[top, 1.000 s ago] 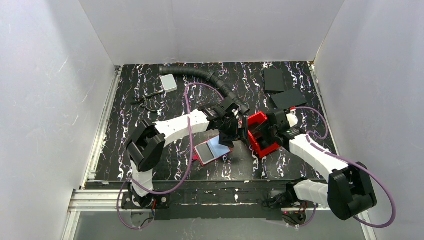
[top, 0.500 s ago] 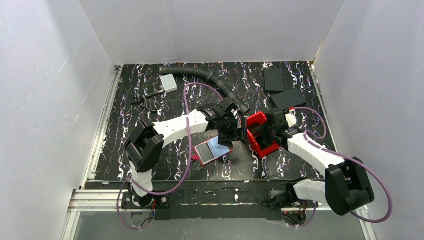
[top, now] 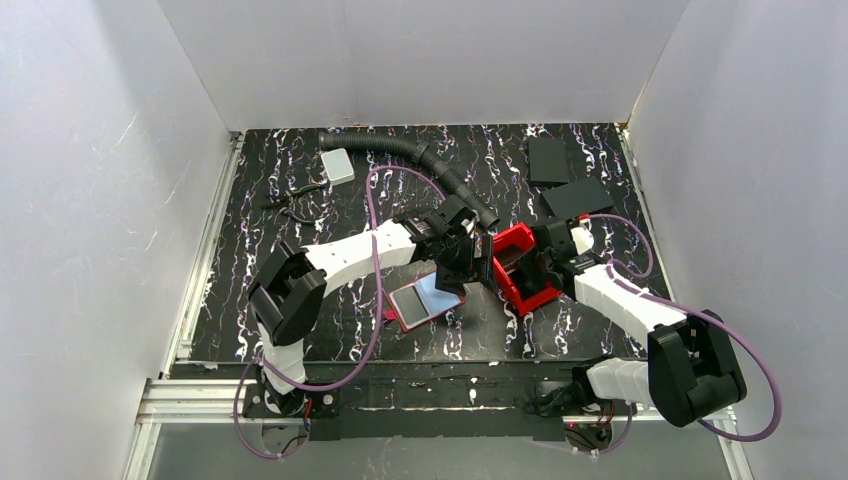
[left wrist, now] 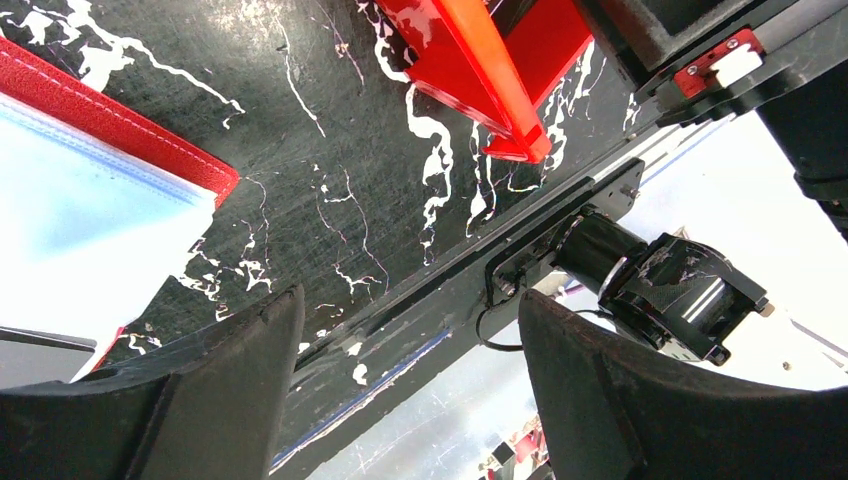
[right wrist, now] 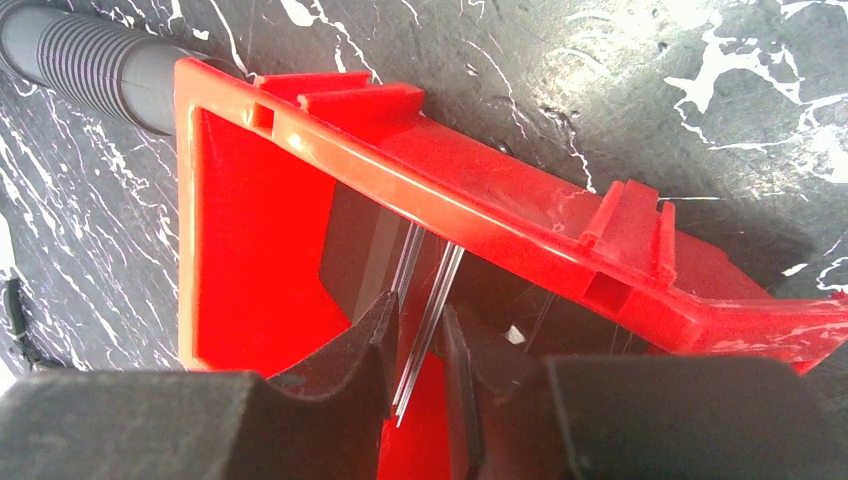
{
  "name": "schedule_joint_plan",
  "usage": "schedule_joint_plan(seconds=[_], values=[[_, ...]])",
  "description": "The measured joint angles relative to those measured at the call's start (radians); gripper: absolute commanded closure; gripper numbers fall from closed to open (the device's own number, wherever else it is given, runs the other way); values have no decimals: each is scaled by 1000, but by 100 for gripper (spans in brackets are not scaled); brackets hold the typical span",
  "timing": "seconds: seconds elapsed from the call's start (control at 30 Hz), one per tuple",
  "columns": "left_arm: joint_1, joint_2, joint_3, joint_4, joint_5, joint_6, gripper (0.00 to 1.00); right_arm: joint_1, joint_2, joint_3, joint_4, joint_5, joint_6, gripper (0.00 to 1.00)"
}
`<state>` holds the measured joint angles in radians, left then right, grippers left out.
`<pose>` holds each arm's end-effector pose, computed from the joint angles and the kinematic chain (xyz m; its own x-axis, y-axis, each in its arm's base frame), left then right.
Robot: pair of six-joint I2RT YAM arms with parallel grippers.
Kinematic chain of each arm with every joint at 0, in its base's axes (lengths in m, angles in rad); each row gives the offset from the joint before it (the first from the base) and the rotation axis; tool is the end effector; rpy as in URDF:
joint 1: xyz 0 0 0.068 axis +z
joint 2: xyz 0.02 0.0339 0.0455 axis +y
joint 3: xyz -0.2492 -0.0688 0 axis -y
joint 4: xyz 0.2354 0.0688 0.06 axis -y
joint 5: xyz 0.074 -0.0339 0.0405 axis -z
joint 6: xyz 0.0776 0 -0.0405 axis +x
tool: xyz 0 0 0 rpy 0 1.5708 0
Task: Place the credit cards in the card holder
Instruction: Pick up the credit card from the storage box.
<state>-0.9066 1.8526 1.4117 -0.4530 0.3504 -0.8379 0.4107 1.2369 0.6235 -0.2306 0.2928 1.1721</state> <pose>0.2378 -0.3470 0.1922 -0.9697 0.1062 -0.2202 0.2263 0.7303 -0.6446 0.2509 0.0848 0.1517 -0.4562 0.7637 -0.4567 0.5513 0.6455 0.5286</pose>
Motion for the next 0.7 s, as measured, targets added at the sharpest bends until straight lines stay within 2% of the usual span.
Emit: schedule_joint_plan(seconds=[0.13,0.33,0.47,0.7], values=[[0,-3,-11,1,-1,0,23,-5,-1,0,-4,0,0,75],[0,-16,-31,-7,-9,0,24,-20,-35,0,-6,3,-2,91],[0,-50,-37,-12,-25,3,23,-37,-56,0,-9,-3,-7,99],[0,-93,-39,-28,-47,18,23,-70,-89,0,-58,-44,-37,99]])
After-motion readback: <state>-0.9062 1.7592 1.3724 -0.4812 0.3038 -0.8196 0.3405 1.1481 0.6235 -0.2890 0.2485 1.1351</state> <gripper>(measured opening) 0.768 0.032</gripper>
